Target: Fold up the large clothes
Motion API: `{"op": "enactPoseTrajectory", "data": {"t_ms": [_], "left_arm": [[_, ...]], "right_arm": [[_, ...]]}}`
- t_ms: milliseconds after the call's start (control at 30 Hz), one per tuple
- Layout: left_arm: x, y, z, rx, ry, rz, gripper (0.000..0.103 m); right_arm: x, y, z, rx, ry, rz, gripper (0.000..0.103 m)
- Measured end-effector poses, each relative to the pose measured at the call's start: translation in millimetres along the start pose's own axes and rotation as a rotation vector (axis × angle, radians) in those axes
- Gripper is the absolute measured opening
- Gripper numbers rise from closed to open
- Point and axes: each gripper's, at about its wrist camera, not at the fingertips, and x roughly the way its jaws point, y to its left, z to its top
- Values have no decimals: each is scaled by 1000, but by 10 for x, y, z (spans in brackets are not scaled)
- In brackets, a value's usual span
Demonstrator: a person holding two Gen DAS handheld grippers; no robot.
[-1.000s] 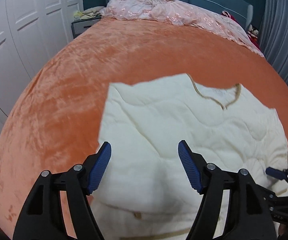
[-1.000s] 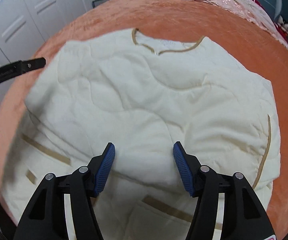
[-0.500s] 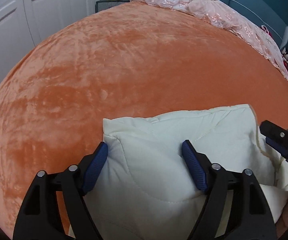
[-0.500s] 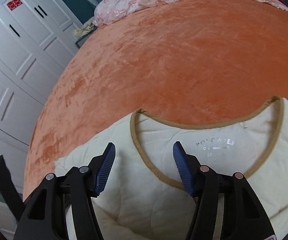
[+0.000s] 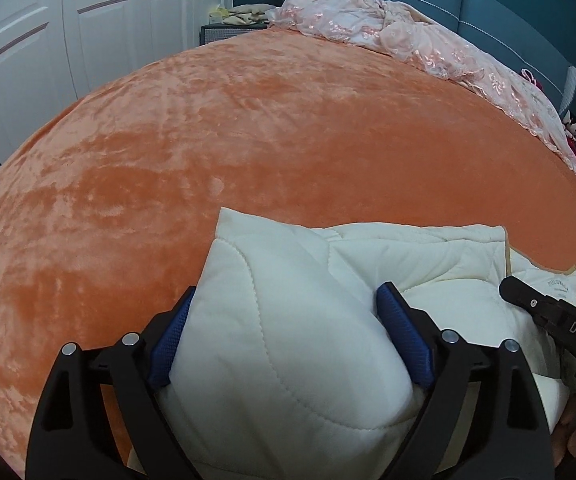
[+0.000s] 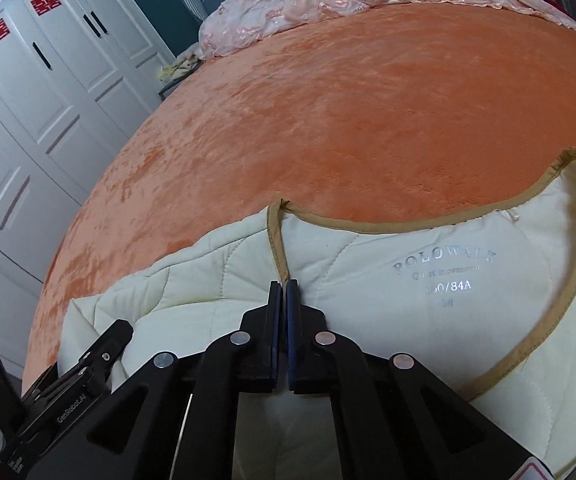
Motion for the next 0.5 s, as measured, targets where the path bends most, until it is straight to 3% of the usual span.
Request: {"op": "enactPoseTrajectory", "data": {"t_ms": [67,133,167,200,233,300,400,500], "left_arm": [[9,-31,19,15,11,23,87],[2,-60,85,34,45,46,87],[-55,-74,122,46,48,53,82],[-168,-103,145,65,23,54,70],[-315,-153,161,92,-12,39,69],[-606,-319,180,130,-58,-39,69],[-815,-756,215,143,-18,-179,74],[-894,-1354,184,181,13,-319,72]], "right_arm": [[-144,10,9,4,-47,-19,0],[-586,-89,12,42,-197,-70,7],[-826,-204,8,76,-259,-57,10],[-1054,-370,12,115,-290,-50,10],[-1230,-547,26,143,-303,-55,11],[-1513,-937,39,175,-316,-104,13],[-1660,-1535,36,221,-252,-205,16],[-1608,-1958,-30,321,-163,-145,14]]}}
